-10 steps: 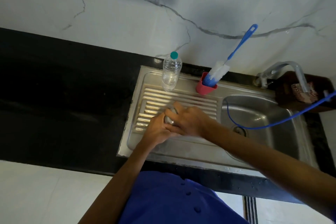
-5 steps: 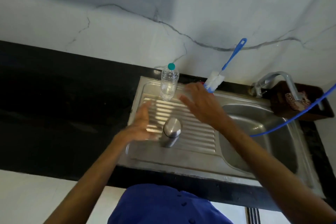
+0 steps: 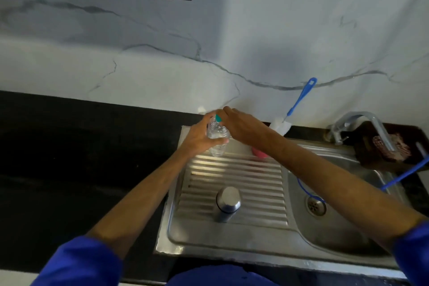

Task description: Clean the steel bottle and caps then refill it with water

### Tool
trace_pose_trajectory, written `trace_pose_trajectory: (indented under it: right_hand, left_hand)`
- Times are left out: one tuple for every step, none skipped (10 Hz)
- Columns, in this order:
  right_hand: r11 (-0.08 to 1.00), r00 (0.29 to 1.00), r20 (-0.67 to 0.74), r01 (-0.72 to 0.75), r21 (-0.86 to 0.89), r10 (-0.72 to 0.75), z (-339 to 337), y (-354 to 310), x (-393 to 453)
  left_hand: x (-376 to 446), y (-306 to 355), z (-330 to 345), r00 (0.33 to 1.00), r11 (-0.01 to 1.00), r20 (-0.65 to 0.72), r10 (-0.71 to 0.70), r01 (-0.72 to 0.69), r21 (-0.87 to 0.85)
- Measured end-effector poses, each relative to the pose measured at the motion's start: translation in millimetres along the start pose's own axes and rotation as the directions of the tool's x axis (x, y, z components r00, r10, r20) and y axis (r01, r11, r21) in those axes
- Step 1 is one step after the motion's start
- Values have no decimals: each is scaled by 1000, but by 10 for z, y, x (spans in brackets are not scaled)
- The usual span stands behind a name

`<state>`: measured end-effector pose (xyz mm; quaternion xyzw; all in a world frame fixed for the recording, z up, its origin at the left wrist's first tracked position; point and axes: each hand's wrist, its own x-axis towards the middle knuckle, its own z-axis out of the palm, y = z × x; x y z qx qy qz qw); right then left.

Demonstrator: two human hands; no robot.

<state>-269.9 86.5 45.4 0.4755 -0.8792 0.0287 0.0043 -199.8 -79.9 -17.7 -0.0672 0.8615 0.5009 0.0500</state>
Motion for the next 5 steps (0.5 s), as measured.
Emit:
trace_pose_trajectory:
  right_hand:
    - [997, 998, 14, -56, -54, 57, 42, 2, 46]
    - [992, 992, 15, -126, 9, 126, -1, -55, 133]
    - [959, 976, 44, -217, 183, 213, 7, -86, 196]
    - [895, 966, 10, -242, 376, 257, -61, -83, 187]
    - [851, 936, 81, -345, 396, 342, 61, -18, -72]
  left_hand:
    - [125, -66, 95, 996, 997, -81, 28, -22, 75]
    - [163, -93, 130, 993, 996, -115, 32, -22, 86]
    - [111, -84, 153, 993, 999, -119, 10, -6, 36]
    - [47, 1, 66, 994, 998, -107, -31, 26, -50]
    - [-104, 16, 85, 999, 994, -46, -28, 23, -105]
